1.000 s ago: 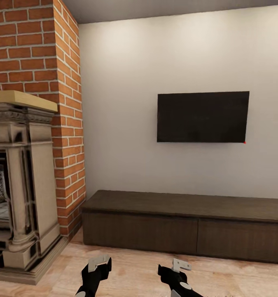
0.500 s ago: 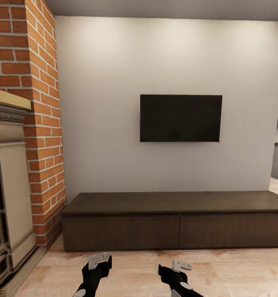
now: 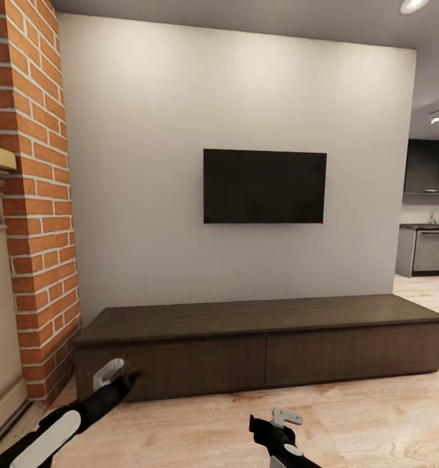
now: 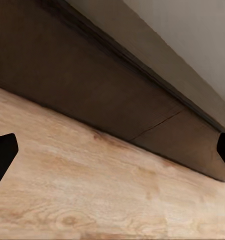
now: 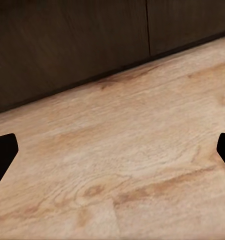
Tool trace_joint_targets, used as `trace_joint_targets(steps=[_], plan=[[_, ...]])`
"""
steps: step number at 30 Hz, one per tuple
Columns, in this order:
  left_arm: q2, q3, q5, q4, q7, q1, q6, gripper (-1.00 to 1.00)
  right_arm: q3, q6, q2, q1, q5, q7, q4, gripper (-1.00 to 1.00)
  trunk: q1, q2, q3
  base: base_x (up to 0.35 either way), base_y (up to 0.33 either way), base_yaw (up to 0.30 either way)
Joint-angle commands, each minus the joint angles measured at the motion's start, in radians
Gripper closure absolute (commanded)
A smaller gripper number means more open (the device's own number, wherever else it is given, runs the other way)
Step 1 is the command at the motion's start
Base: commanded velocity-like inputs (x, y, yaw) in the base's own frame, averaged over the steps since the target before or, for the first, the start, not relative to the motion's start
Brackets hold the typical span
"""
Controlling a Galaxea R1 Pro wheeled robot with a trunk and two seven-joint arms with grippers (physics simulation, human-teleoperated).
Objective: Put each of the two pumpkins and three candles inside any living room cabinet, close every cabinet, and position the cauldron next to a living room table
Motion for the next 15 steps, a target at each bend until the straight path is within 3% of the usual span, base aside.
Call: trace_joint_targets(steps=[1,4,7,10,12,14,15], plan=[[0.031,0.012,0.065,-0.011,0.003,-0.001,0.006,-1.0,0.009,-0.004,0.0,-0.001,-0.008,-0.005,-0.001,-1.0,0.0,-0.001,-0.001,0.0,0.0,-0.013],[0.084,0.033,0.199,-0.019,-0.045,-0.001,0.06,-1.0,0.011,-0.004,0.0,-0.001,-0.006,-0.003,-0.002,-1.0,0.0,-0.001,-0.001,0.0,0.0,-0.006],[0.125,0.043,0.327,0.001,-0.207,-0.001,0.229,-1.0,0.013,-0.008,-0.001,-0.001,-0.002,0.004,-0.005,-1.0,0.0,-0.001,-0.001,0.0,0.0,-0.002],[0.14,0.05,0.37,0.095,-0.391,-0.002,0.362,-1.0,0.011,-0.018,-0.001,-0.001,-0.004,0.018,-0.006,-1.0,0.0,-0.001,-0.001,0.0,0.0,0.0],[0.143,0.051,0.378,0.139,-0.45,-0.004,0.399,-1.0,0.008,-0.018,-0.002,-0.001,-0.009,0.053,-0.005,-1.0,0.0,-0.001,-0.001,0.0,0.0,0.0],[0.144,0.053,0.384,0.17,-0.498,-0.008,0.448,-1.0,-0.001,-0.006,-0.022,-0.001,-0.034,0.174,-0.003,-1.0,0.0,-0.001,-0.001,0.0,0.0,0.0],[0.144,0.054,0.385,0.173,-0.503,-0.009,0.46,-1.0,-0.006,0.0,-0.03,-0.001,-0.045,0.202,-0.003,-1.0,0.0,-0.001,-0.001,0.0,0.0,0.0]])
